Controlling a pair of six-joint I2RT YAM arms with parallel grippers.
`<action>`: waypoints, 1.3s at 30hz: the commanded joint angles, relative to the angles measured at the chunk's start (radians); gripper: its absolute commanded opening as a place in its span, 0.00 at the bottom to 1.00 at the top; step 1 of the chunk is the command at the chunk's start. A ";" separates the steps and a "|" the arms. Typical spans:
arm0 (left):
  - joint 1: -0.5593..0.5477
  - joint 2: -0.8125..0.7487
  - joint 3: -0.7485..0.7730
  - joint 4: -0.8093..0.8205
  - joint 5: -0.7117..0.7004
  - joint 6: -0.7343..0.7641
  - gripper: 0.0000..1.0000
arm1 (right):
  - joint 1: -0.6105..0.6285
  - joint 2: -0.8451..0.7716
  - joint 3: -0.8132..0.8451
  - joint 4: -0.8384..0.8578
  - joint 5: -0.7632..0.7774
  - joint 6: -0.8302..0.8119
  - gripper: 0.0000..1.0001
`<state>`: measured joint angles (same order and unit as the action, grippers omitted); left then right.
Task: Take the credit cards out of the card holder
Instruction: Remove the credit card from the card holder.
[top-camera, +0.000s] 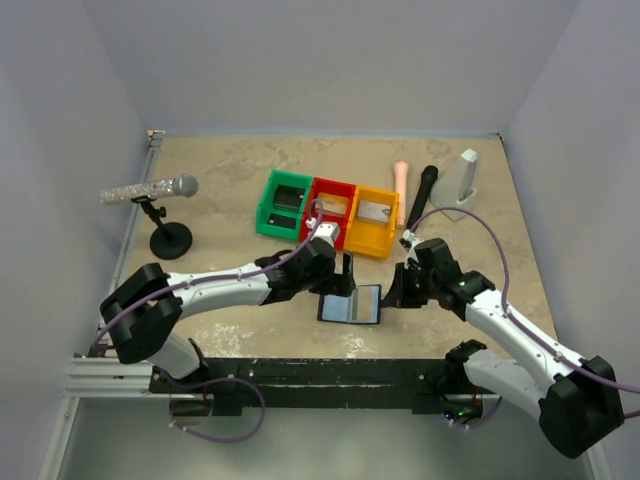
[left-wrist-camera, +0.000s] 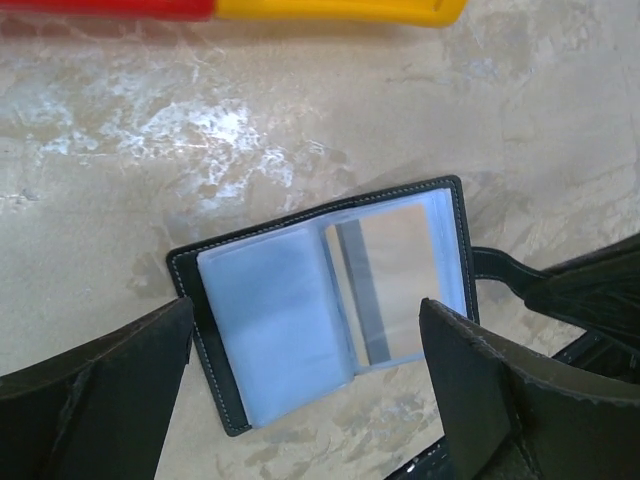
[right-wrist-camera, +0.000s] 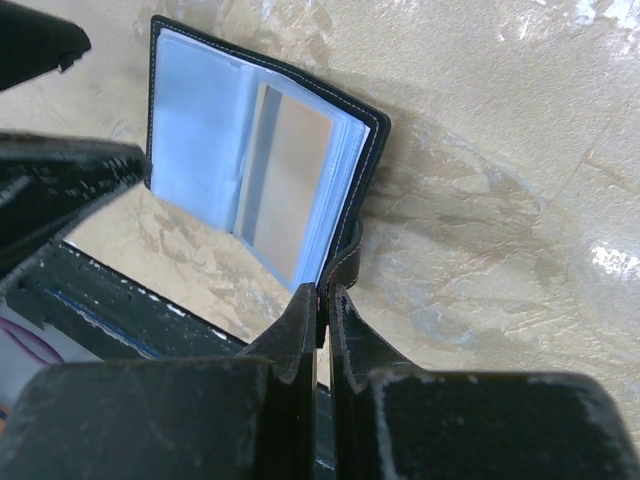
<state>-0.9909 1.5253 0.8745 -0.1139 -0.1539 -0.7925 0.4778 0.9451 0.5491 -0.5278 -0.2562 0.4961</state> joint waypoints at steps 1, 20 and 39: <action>-0.083 -0.052 -0.032 0.048 -0.019 0.059 1.00 | 0.004 -0.025 -0.002 0.022 -0.005 -0.002 0.00; -0.233 0.179 0.210 -0.164 -0.208 0.210 0.93 | 0.004 -0.014 -0.005 0.028 -0.002 -0.002 0.00; -0.252 0.288 0.323 -0.224 -0.223 0.239 0.94 | 0.004 -0.006 -0.005 0.035 -0.014 -0.004 0.00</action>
<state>-1.2373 1.8069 1.1557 -0.3313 -0.3637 -0.5797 0.4778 0.9421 0.5491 -0.5217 -0.2562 0.4961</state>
